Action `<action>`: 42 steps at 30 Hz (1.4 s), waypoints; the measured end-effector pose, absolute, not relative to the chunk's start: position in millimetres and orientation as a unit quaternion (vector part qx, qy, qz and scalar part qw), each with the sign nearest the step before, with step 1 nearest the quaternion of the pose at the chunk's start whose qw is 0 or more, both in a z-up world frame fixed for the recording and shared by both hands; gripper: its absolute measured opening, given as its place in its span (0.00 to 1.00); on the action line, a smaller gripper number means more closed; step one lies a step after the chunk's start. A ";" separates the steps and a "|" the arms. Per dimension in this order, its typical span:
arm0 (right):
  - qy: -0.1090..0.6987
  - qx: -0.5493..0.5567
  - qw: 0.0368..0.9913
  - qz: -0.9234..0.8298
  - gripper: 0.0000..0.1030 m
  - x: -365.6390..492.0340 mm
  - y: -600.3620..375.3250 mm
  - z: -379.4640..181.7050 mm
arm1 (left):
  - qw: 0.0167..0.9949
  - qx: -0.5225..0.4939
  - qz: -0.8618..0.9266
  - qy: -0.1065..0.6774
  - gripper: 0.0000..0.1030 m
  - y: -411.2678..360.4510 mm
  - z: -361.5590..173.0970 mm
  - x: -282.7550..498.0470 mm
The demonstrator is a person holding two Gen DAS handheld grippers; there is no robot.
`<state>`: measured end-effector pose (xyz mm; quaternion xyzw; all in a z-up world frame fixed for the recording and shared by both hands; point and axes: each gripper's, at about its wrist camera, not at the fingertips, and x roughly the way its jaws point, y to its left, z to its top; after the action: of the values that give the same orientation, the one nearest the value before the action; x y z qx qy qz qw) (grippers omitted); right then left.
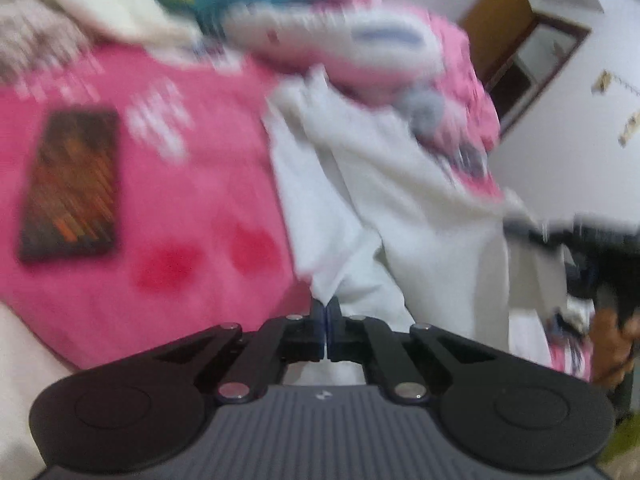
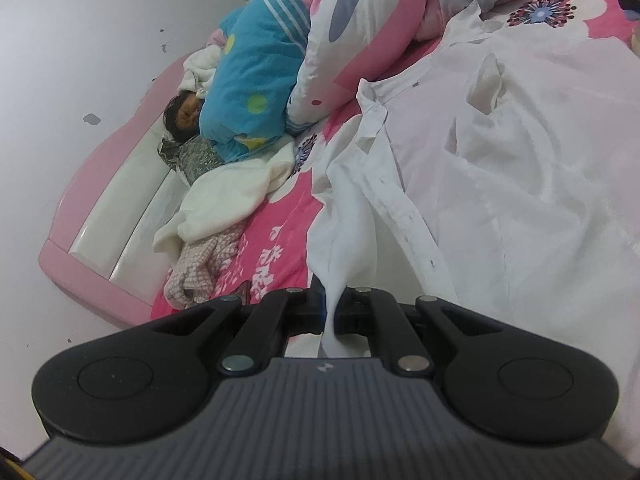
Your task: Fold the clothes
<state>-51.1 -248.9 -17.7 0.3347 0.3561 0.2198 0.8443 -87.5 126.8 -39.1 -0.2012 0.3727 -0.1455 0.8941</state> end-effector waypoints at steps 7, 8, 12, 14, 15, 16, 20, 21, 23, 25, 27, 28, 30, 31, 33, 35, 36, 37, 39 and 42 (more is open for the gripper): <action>0.354 0.345 0.840 0.222 0.01 -47.9 -246.1 -16.8 | 0.927 -0.188 -0.046 0.320 0.01 228.9 17.7 -41.2; 0.355 0.344 0.840 0.224 0.01 -47.7 -244.2 -16.0 | 0.929 -0.187 -0.031 0.318 0.01 238.4 24.4 -28.8; 0.361 0.339 0.837 0.233 0.01 -45.9 -235.1 -15.1 | 0.936 -0.172 0.015 0.307 0.01 284.7 46.8 10.2; 0.365 0.338 0.834 0.238 0.01 -44.8 -228.6 -15.1 | 0.942 -0.151 0.042 0.298 0.01 301.8 55.9 25.8; 0.368 0.337 0.833 0.240 0.01 -44.1 -225.2 -15.4 | 0.944 -0.140 0.056 0.293 0.01 310.3 60.5 33.5; 0.370 0.337 0.831 0.242 0.01 -43.1 -221.6 -16.1 | 0.946 -0.128 0.069 0.288 0.01 318.8 65.1 41.2; 0.381 0.335 0.824 0.251 0.01 -39.4 -207.4 -18.8 | 0.948 -0.078 0.125 0.284 0.01 342.9 66.9 65.7; 0.385 0.334 0.822 0.254 0.01 -38.3 -203.5 -20.4 | 0.945 -0.063 0.140 0.289 0.02 347.8 62.0 71.1; 0.396 0.330 0.817 0.257 0.01 -35.6 -195.3 -25.5 | 0.937 -0.039 0.162 0.306 0.02 357.5 49.0 82.7; 0.409 0.325 0.812 0.259 0.01 -32.6 -187.9 -31.7 | 0.928 -0.031 0.167 0.330 0.05 367.0 31.5 92.7; 0.419 0.320 0.808 0.263 0.01 -30.5 -180.3 -35.6 | 0.923 -0.035 0.171 0.342 0.13 375.7 19.3 95.3; 0.424 0.316 0.806 0.264 0.01 -29.6 -176.4 -37.3 | 0.923 -0.044 0.172 0.342 0.18 380.1 16.8 93.6; 0.433 0.310 0.803 0.268 0.01 -27.8 -168.7 -40.5 | 0.925 -0.066 0.170 0.333 0.26 387.6 19.4 86.4; 0.438 0.307 0.801 0.270 0.01 -26.9 -164.9 -42.2 | 0.926 -0.075 0.169 0.328 0.33 390.8 21.9 82.1; 0.443 0.297 0.800 0.274 0.01 -25.9 -157.6 -42.7 | 0.929 -0.079 0.177 0.315 0.47 393.6 31.4 72.0; 0.447 0.289 0.800 0.278 0.02 -26.4 -153.0 -42.6 | 0.933 -0.076 0.178 0.303 0.50 397.1 40.5 65.3; 0.448 0.284 0.800 0.280 0.02 -26.7 -151.0 -42.7 | 0.935 -0.076 0.178 0.297 0.51 397.9 44.7 60.8; 0.450 0.279 0.800 0.282 0.02 -26.9 -149.1 -42.9 | 0.937 -0.076 0.177 0.292 0.51 398.6 48.8 56.2; 0.455 0.270 0.799 0.286 0.02 -28.4 -144.7 -43.8 | 0.941 -0.070 0.181 0.279 0.51 393.7 58.6 42.1; 0.461 0.261 0.795 0.295 0.02 -29.2 -137.3 -44.5 | 0.951 -0.067 0.159 0.256 0.51 377.8 74.9 10.1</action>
<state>-29.2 -137.3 -44.5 0.2609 0.4610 0.2947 0.7953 10.1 377.8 74.9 -0.0668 0.2562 0.1590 0.9511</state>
